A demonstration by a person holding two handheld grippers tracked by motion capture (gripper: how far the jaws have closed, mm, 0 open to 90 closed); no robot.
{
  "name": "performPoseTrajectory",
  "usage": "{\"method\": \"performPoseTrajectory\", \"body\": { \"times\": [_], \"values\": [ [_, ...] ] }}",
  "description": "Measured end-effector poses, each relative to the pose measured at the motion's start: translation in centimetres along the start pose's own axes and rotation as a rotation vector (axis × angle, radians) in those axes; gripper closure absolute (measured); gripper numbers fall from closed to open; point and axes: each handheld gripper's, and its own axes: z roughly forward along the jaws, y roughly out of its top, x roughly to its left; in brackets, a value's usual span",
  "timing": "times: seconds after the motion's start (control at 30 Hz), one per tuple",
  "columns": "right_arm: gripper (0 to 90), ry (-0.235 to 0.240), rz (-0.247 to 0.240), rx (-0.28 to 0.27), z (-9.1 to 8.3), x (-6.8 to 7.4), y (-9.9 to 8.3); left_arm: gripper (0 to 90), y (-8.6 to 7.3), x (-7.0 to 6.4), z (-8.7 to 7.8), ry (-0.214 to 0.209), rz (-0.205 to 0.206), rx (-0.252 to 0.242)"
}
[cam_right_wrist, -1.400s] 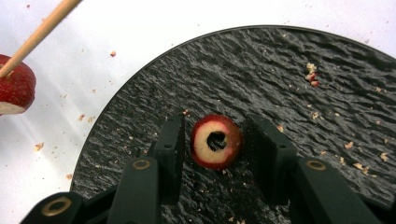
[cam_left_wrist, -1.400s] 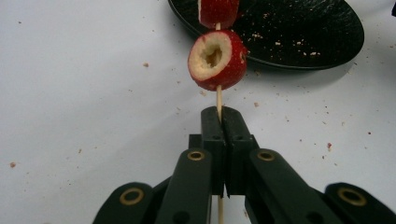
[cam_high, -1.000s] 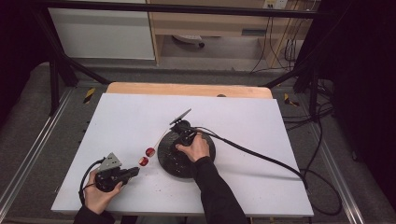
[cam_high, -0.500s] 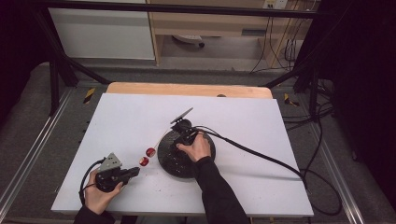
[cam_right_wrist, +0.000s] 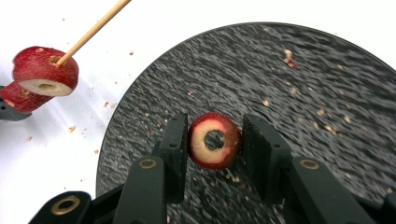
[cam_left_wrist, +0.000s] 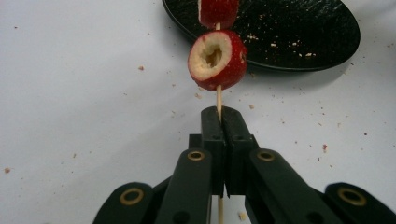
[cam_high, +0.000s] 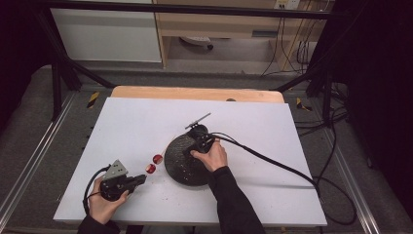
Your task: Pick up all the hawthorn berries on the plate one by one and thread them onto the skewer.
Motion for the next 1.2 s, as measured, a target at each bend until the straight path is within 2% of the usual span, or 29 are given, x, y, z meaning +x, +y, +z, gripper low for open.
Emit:
{"method": "performPoseTrajectory", "body": {
  "times": [0.23, 0.77, 0.83, 1.2],
  "values": [
    [62.5, 0.019, 0.022, -0.066, -1.3, -0.7, -1.8, 88.5, 0.0, -0.2, 0.1, -0.001, 0.004, 0.002],
    [62.6, 0.080, 0.086, -0.285, -3.2, -2.1, -6.1, 88.5, 0.3, -0.9, 0.5, -0.001, 0.017, 0.006],
    [62.6, 0.097, 0.103, -0.306, -3.2, -2.3, -6.5, 88.5, 0.4, -1.0, 0.6, -0.002, 0.018, 0.007],
    [62.6, 0.106, 0.139, -0.401, -4.0, -2.8, -8.3, 88.5, 0.9, -1.7, 1.1, -0.007, 0.021, 0.010]
  ]
}}
